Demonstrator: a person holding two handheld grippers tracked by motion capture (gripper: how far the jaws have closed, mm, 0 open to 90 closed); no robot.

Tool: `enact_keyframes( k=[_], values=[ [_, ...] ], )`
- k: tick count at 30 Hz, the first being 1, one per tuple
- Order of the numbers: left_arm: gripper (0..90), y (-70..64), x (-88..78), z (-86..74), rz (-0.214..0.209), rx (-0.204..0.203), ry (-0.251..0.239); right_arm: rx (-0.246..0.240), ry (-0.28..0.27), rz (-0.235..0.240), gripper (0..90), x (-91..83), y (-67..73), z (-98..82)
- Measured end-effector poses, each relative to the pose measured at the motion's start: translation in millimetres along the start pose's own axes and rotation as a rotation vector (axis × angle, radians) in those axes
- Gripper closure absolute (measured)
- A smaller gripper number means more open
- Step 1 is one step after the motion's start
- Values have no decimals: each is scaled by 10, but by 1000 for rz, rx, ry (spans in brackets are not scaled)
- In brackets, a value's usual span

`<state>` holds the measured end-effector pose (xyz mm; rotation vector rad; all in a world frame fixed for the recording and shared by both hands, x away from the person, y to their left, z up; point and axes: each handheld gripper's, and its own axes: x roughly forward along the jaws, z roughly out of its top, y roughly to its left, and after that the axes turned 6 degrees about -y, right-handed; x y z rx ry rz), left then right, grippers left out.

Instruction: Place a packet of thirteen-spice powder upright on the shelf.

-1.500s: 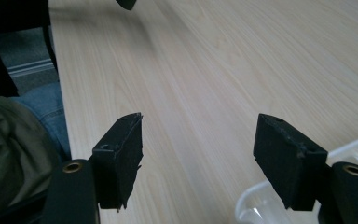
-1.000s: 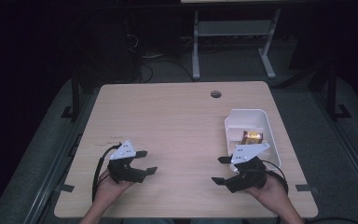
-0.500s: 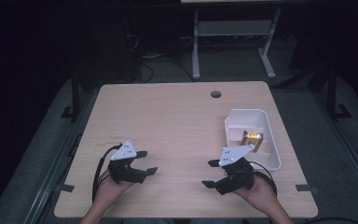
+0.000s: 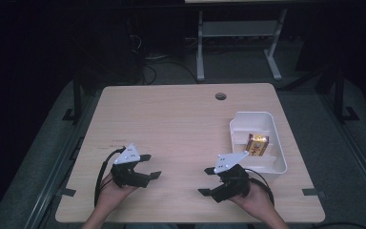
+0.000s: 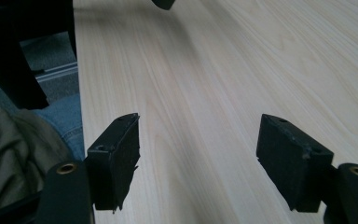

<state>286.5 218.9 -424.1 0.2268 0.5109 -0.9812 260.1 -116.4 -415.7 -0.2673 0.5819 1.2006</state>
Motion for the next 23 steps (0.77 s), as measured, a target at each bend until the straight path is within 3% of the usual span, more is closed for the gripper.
enact_keyframes(
  k=[2, 8, 23],
  values=[
    [254, -4, 2, 1, 1, 2, 2, 22, -7, 14, 294, 33, 3, -15],
    [253, -12, 9, 1, 3, 7, 6, 3, 21, -7, 288, 113, 25, -42],
    [252, -23, 26, -1, 4, 20, 15, 3, 64, 0, 290, 280, 123, -145]
  ],
)
